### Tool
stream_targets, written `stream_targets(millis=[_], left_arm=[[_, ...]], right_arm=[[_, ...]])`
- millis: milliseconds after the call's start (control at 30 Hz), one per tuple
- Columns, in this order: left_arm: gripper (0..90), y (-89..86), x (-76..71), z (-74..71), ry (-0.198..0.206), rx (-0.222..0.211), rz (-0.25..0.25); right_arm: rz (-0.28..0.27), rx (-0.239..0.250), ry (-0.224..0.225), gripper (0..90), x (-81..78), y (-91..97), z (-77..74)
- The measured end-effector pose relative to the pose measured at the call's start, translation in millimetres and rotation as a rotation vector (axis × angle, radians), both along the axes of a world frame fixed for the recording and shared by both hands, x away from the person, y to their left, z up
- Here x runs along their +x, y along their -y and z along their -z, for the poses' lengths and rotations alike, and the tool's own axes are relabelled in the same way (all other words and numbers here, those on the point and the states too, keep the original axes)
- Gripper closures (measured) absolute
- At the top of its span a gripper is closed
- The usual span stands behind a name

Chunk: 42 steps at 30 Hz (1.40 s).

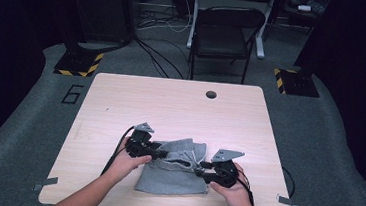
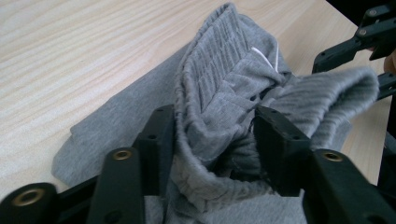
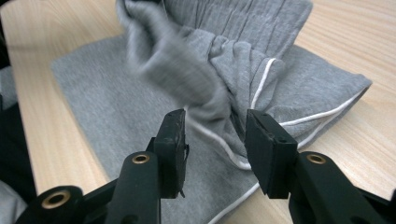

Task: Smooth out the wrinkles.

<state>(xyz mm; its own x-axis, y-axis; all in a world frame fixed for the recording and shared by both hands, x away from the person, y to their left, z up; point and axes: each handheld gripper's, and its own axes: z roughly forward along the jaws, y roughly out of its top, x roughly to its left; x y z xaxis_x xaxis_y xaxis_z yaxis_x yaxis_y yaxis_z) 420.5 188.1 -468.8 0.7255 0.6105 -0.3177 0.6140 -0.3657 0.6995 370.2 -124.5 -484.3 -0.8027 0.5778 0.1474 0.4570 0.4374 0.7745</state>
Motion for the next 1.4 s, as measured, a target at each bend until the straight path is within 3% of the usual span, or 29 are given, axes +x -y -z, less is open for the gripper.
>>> stream_targets(millis=[200, 367, 467, 567, 633, 700, 767, 833, 1000, 1300, 1400], left_arm=[[64.7, -1.5, -9.6, -0.4, 0.02, -0.006, 0.009], [67.2, -1.2, -14.0, -0.4, 0.032, -0.005, 0.026], [67.4, -0.2, -14.7, -0.2, 0.028, -0.008, 0.025], [67.5, 0.7, -15.3, 0.2, 0.036, -0.007, 0.027], [67.4, 0.9, -16.2, 0.5, 0.035, -0.009, 0.025], [67.3, 0.2, -16.3, 0.7, 0.038, -0.011, 0.027], [67.2, -0.1, -17.9, 1.1, 0.035, -0.019, 0.028], [67.2, -0.6, -20.6, 1.5, 0.04, -0.019, 0.036], [66.8, -3.6, -32.1, 2.9, 0.04, -0.029, 0.059], [63.3, -8.2, -54.0, 6.4, 0.032, -0.019, 0.111], [60.9, -9.4, -62.8, 8.0, 0.004, -0.028, 0.115]], right_arm=[[-0.015, 0.04, -0.007, 57.8, -7.6, -0.8, -3.0], [-0.055, 0.018, 0.04, 57.4, -15.9, -9.5, -8.6], [-0.062, 0.03, 0.071, 56.3, -19.7, -11.9, -14.4], [-0.078, 0.059, 0.073, 52.1, -21.8, -19.0, -19.0], [-0.096, 0.037, 0.086, 50.8, -22.5, -25.9, -18.2], [-0.102, -0.02, 0.097, 51.5, -22.6, -32.8, -14.5], [-0.109, -0.085, 0.108, 58.8, -22.0, -36.2, -11.0], [-0.112, -0.105, 0.113, 65.3, -23.4, -36.8, -10.3], [-0.126, -0.117, 0.094, 76.6, -27.4, -30.9, -11.5], [-0.141, -0.127, 0.052, 75.5, -37.4, -27.0, -5.9], [-0.134, -0.12, 0.049, 73.7, -40.1, -25.5, -3.8]])
